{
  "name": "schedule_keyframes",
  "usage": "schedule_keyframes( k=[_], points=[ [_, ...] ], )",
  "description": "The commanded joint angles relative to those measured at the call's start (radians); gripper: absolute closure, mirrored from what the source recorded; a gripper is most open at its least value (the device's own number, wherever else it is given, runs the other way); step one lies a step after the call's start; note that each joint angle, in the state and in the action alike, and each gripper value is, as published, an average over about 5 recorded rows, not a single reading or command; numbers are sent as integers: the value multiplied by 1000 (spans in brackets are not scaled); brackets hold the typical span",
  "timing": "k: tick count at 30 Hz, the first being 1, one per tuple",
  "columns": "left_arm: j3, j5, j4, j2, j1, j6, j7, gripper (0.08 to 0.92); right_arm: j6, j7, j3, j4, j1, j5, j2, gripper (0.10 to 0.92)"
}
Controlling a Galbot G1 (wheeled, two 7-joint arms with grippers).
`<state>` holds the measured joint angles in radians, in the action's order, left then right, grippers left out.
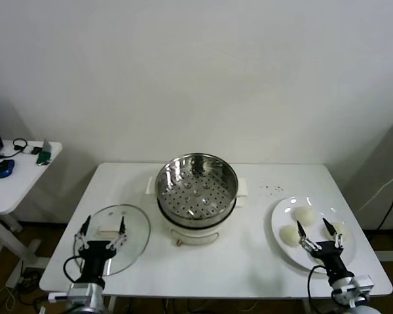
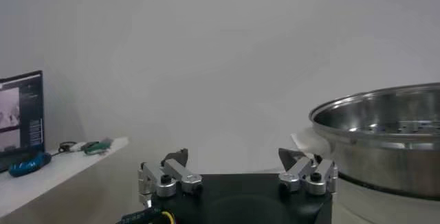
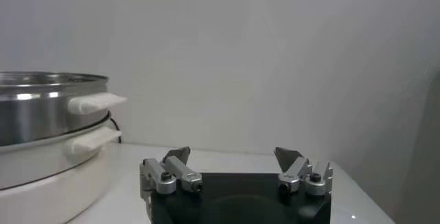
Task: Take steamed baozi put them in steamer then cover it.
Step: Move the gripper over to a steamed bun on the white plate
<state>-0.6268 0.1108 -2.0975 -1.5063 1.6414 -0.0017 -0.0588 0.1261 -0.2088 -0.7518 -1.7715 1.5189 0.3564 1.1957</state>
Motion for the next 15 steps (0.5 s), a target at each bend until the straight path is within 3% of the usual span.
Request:
schedule_keyframes(
  k=[1,7,15],
  points=[
    [5,44,9,16,-2,-24,33,177,-67,-95,-15,3,-55,-85,-119,203],
    [16,44,9,20,-3,-33,39,177,-205,-337,21,65,-157,-175,-380,203],
    [19,31,11,34,1,-37,34,177,-229,-763,126,256,-336,-276,-741,203]
  ],
)
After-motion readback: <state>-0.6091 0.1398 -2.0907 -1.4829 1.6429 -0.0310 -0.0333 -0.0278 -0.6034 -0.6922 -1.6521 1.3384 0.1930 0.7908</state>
